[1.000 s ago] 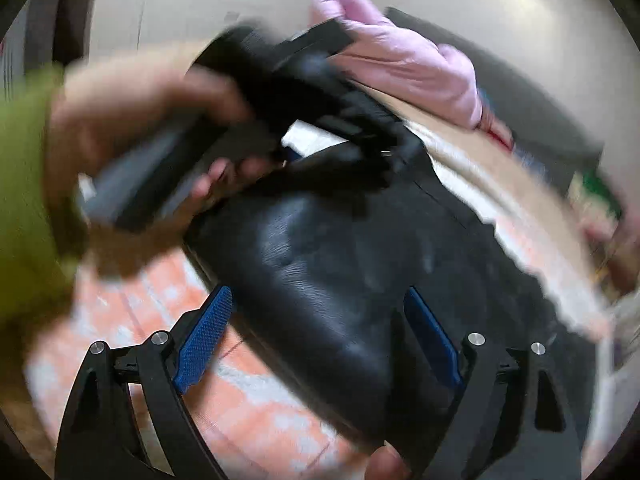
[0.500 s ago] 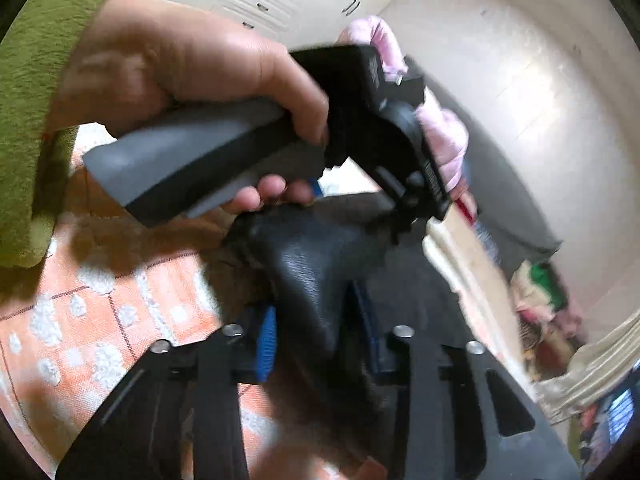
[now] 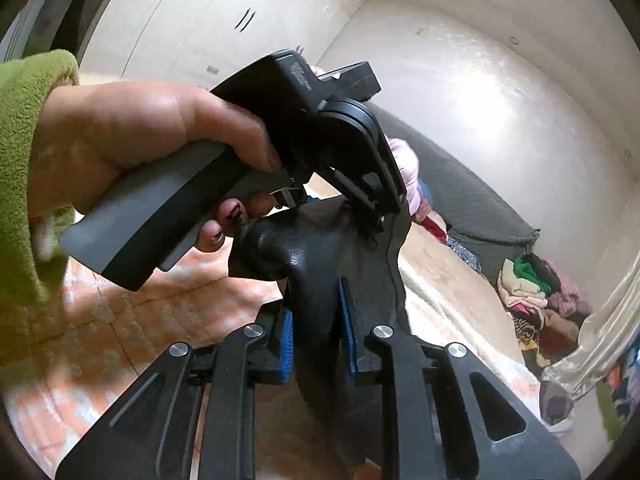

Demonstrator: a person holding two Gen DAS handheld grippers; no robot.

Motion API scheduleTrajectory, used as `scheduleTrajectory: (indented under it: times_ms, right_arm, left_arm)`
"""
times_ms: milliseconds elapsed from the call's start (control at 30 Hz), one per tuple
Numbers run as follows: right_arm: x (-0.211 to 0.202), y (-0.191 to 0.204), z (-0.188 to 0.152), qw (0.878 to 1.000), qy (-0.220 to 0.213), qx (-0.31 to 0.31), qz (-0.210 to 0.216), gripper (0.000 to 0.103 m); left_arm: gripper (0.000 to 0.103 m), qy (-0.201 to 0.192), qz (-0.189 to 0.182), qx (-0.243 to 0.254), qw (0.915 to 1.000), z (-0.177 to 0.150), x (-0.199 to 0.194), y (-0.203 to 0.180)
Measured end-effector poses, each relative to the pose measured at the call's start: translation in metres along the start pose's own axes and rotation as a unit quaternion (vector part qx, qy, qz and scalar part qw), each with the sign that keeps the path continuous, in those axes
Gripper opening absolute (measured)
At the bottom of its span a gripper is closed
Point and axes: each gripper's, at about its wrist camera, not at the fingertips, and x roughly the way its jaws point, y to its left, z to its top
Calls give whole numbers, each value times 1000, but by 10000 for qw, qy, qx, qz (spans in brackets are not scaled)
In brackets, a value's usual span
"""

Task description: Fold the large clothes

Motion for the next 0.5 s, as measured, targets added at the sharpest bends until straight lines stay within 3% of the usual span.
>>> scheduleTrajectory:
  times_ms: [367, 500]
  right_arm:
    - [-57, -103, -31, 9883, -294, 1492, -143, 17]
    - [-70, -147, -63, 9702, -169, 2416, 84, 16]
  left_arm:
    - [47, 62, 312, 887, 9956, 12, 30, -126]
    - [50, 212, 451, 1319, 9900, 4, 56, -169]
